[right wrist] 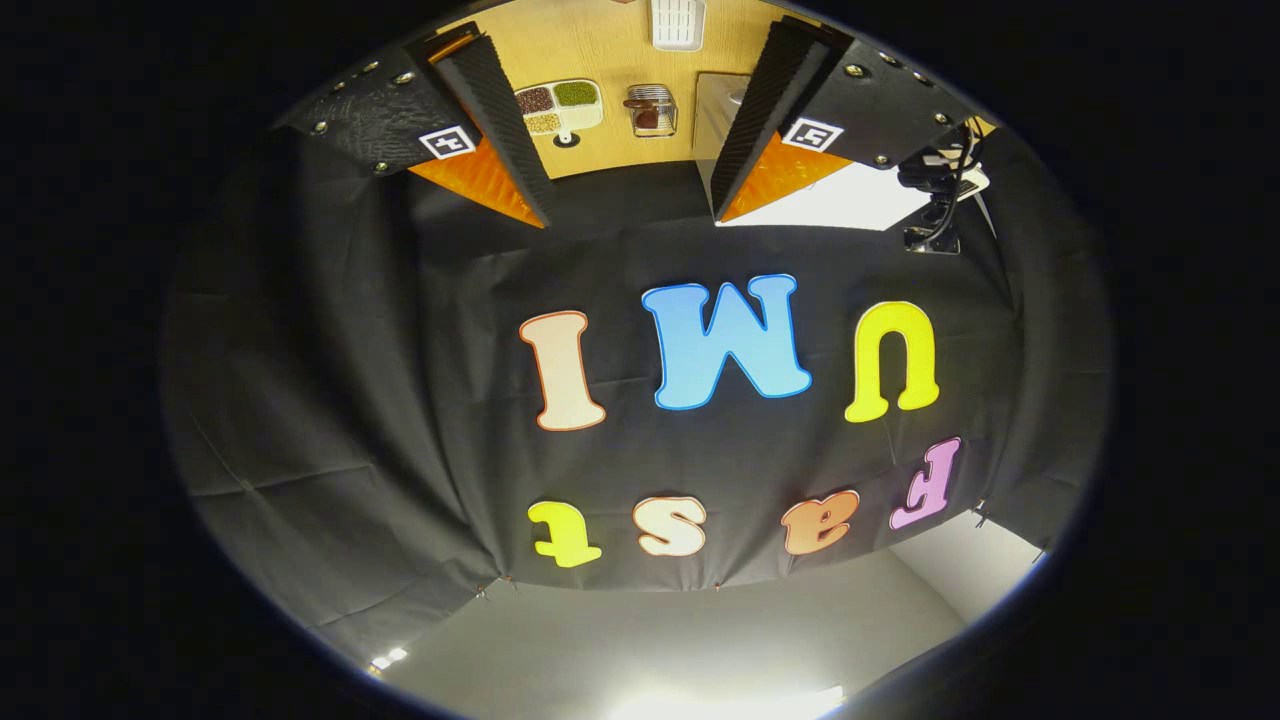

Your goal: Open the microwave oven with the left hand, put the food in, and close the microwave oven.

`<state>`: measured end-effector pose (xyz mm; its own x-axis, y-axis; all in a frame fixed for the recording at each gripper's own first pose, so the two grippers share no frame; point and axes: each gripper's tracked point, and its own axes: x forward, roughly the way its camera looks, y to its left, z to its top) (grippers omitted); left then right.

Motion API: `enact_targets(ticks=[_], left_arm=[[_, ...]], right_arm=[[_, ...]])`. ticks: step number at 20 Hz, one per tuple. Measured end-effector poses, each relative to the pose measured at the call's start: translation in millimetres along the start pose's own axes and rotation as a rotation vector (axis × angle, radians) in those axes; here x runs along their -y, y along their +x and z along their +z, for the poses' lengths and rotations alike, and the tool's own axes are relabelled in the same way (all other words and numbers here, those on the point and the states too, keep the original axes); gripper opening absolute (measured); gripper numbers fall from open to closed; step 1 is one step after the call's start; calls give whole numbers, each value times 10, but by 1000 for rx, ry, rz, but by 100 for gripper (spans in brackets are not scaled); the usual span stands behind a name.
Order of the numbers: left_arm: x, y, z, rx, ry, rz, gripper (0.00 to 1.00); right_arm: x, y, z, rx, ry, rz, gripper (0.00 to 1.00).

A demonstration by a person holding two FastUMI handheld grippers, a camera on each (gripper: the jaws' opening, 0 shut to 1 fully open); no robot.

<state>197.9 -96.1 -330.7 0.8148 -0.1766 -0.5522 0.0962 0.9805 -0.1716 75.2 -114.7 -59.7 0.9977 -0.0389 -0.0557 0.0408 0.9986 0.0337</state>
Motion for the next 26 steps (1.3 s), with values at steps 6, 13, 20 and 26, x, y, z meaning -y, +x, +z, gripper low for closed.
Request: enact_targets(ticks=[6,13,20,26], left_arm=[[-18,-105,128,38,64,27,7],[-72,-1291,1041,299,82,60,8],[-334,-2812,1791,549,128,117,96],[-527,-3501,1802,587,134,120,94]], right_arm=[[-30,-2,4,2,4,-1,95],[-453,-24,144,35,-15,63,96],[-919,-346,357,88,-56,111,95],[-1222,-718,479,107,-63,115,95]])
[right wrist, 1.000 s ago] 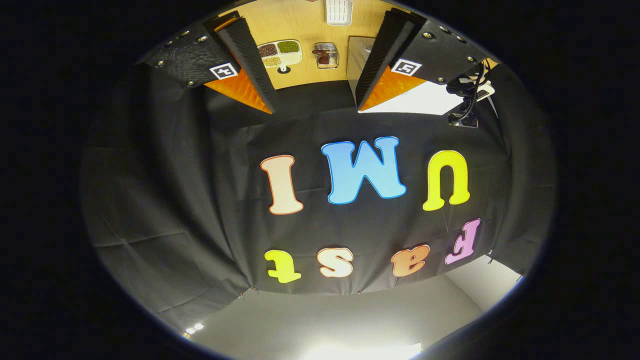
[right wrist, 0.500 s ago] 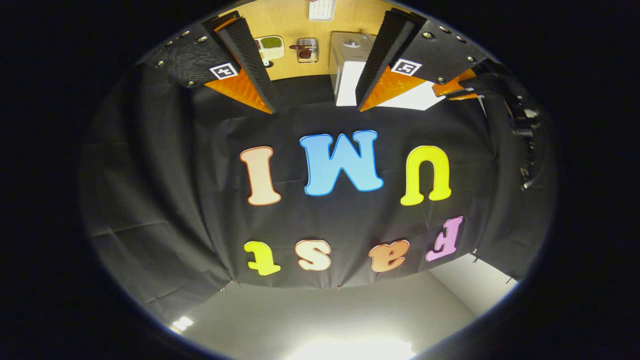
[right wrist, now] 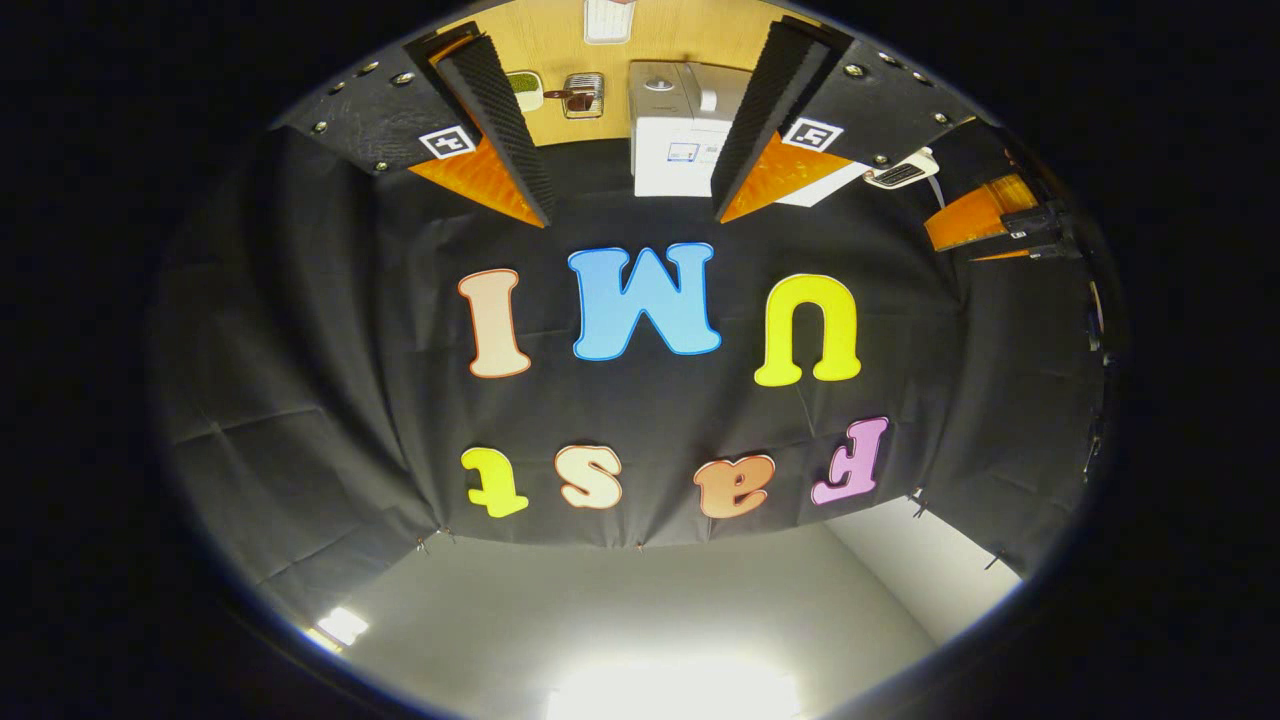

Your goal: Open the microwave oven with the left hand, put the food in, and close the microwave oven.

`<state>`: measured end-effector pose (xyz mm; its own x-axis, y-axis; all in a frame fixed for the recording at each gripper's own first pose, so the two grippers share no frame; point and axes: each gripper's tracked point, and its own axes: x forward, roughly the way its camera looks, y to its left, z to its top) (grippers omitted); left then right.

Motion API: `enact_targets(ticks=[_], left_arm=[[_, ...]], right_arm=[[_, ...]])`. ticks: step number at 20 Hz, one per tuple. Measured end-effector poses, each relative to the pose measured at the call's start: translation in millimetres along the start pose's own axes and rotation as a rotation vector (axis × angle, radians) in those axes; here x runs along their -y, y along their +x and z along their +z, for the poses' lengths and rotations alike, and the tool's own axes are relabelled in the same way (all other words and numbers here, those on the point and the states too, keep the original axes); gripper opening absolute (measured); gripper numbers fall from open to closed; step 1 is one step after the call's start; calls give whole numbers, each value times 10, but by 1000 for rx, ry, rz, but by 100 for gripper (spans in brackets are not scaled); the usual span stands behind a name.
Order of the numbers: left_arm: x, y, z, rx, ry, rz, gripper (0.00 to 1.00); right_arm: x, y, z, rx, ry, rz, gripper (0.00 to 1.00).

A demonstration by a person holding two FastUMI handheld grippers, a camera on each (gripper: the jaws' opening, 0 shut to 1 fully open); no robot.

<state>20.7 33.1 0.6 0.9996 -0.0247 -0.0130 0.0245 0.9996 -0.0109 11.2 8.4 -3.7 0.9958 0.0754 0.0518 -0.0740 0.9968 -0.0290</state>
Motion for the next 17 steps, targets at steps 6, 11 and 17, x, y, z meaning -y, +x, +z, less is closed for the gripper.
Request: enact_targets(ticks=[6,11,17], left_arm=[[-147,-271,154,24,11,6,96],[-28,-362,168,34,16,24,94],[432,-290,205,54,31,-9,94]], right_arm=[[-240,-232,34,0,-3,21,95],[-218,-243,47,5,4,50,95],[49,-259,133,14,29,54,96]])
